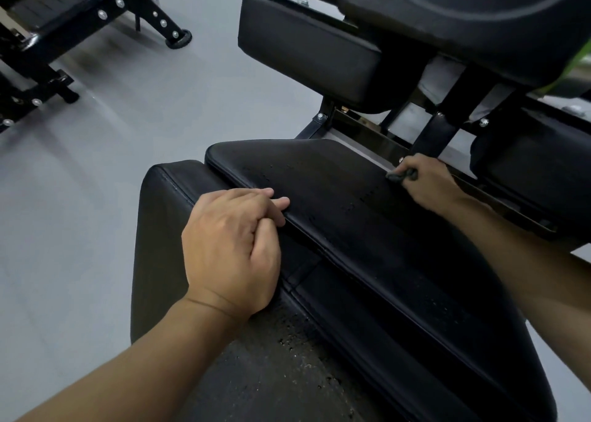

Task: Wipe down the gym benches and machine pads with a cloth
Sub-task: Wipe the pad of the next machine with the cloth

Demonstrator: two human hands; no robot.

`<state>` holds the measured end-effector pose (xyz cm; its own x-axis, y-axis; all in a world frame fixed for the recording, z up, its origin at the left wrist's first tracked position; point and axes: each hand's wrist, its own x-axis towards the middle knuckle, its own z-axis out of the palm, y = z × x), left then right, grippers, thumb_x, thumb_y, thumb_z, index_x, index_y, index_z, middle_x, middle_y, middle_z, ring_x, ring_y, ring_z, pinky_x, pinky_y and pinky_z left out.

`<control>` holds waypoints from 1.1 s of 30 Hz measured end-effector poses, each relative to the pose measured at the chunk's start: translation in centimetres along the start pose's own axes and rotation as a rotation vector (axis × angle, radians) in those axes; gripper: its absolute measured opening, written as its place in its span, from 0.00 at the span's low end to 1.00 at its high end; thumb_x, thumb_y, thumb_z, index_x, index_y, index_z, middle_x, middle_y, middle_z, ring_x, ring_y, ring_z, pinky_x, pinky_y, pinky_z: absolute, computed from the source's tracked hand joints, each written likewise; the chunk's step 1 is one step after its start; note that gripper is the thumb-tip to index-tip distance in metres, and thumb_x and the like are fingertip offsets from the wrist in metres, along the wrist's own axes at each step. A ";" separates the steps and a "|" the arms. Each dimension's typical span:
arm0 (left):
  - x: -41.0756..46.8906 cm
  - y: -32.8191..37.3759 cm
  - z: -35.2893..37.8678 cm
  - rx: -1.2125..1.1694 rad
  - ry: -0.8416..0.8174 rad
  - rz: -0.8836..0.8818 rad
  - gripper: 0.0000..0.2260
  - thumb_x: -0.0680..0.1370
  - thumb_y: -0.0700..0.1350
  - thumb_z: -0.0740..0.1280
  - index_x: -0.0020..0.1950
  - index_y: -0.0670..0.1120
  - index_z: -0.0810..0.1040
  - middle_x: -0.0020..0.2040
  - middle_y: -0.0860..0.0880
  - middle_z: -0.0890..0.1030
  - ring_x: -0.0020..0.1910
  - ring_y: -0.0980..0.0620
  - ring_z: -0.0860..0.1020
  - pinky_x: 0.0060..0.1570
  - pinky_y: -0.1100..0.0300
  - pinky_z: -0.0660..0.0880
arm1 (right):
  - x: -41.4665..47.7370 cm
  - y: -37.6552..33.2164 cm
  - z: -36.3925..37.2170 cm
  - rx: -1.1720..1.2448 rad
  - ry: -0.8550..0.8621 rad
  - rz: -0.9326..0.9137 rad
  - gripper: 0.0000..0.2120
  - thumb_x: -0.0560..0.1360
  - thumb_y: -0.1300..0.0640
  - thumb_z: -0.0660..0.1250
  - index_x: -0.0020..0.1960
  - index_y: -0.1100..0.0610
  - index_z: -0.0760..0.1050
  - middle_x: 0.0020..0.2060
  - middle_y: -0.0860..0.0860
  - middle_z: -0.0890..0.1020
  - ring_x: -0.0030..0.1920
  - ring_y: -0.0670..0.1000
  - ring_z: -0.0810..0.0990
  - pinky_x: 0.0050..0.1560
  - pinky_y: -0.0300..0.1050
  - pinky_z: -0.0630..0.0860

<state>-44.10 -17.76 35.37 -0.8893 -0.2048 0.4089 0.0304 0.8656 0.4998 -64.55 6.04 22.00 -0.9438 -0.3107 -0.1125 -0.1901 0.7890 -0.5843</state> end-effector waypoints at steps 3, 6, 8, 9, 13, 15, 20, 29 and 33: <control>0.0 0.0 0.0 -0.002 0.003 0.002 0.14 0.70 0.42 0.55 0.35 0.47 0.80 0.47 0.58 0.85 0.54 0.60 0.81 0.59 0.60 0.69 | -1.9 0.9 -2.0 -0.016 -0.069 -0.065 0.09 0.71 0.75 0.67 0.48 0.66 0.81 0.45 0.59 0.77 0.48 0.62 0.76 0.38 0.30 0.65; 0.0 -0.1 0.1 -0.003 0.008 -0.001 0.14 0.70 0.42 0.55 0.35 0.47 0.80 0.47 0.58 0.85 0.54 0.60 0.81 0.58 0.59 0.70 | -1.6 1.3 -1.9 -0.017 -0.062 -0.016 0.10 0.72 0.76 0.65 0.48 0.66 0.81 0.45 0.58 0.77 0.44 0.60 0.76 0.35 0.32 0.65; 0.0 0.0 0.2 -0.005 0.007 -0.002 0.14 0.70 0.42 0.54 0.35 0.47 0.80 0.47 0.58 0.85 0.54 0.60 0.81 0.58 0.59 0.70 | -0.1 1.0 -0.9 -0.002 -0.046 0.064 0.12 0.74 0.74 0.62 0.49 0.64 0.81 0.47 0.57 0.78 0.42 0.53 0.74 0.33 0.33 0.64; 0.0 0.1 0.1 -0.002 0.009 -0.001 0.14 0.70 0.42 0.54 0.35 0.47 0.80 0.47 0.58 0.85 0.54 0.59 0.81 0.58 0.59 0.70 | 0.3 0.8 -0.6 0.001 -0.055 0.081 0.13 0.74 0.74 0.60 0.50 0.63 0.80 0.49 0.57 0.79 0.42 0.51 0.73 0.33 0.33 0.64; 0.1 0.1 0.0 0.002 0.012 -0.004 0.14 0.70 0.42 0.54 0.35 0.47 0.80 0.47 0.58 0.85 0.54 0.58 0.82 0.58 0.57 0.71 | -2.4 1.6 -2.4 0.049 -0.192 0.011 0.11 0.76 0.73 0.62 0.50 0.61 0.79 0.49 0.57 0.77 0.48 0.56 0.75 0.44 0.39 0.66; 0.1 0.1 0.0 0.005 0.001 -0.009 0.14 0.70 0.42 0.54 0.35 0.47 0.80 0.47 0.58 0.85 0.54 0.58 0.81 0.58 0.58 0.70 | -4.2 2.5 -3.2 0.057 -0.146 -0.056 0.12 0.74 0.72 0.67 0.44 0.56 0.78 0.46 0.57 0.80 0.47 0.59 0.79 0.47 0.48 0.74; 0.0 0.1 0.0 0.014 -0.006 -0.018 0.15 0.71 0.42 0.54 0.36 0.47 0.80 0.47 0.58 0.85 0.55 0.59 0.81 0.58 0.59 0.70 | -2.7 0.4 -1.9 0.086 -0.108 0.033 0.11 0.76 0.73 0.61 0.51 0.63 0.80 0.48 0.63 0.81 0.48 0.65 0.79 0.44 0.48 0.73; 0.0 0.1 0.0 0.008 -0.005 -0.028 0.14 0.70 0.41 0.54 0.36 0.48 0.80 0.48 0.59 0.84 0.55 0.59 0.80 0.59 0.59 0.69 | -5.1 1.5 -2.5 0.056 -0.038 -0.039 0.09 0.75 0.69 0.67 0.48 0.58 0.81 0.42 0.56 0.80 0.40 0.56 0.78 0.35 0.30 0.69; 0.0 0.1 -0.1 0.015 -0.014 -0.024 0.14 0.71 0.41 0.55 0.36 0.48 0.80 0.48 0.59 0.84 0.55 0.58 0.81 0.59 0.57 0.70 | -5.2 0.3 -2.1 0.106 -0.036 0.010 0.08 0.76 0.70 0.66 0.50 0.62 0.80 0.39 0.50 0.78 0.40 0.49 0.77 0.35 0.34 0.69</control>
<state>-44.06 -17.69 35.47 -0.8961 -0.2195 0.3857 0.0019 0.8672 0.4980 -60.30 9.00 24.15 -0.9350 -0.3229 -0.1464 -0.1488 0.7321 -0.6647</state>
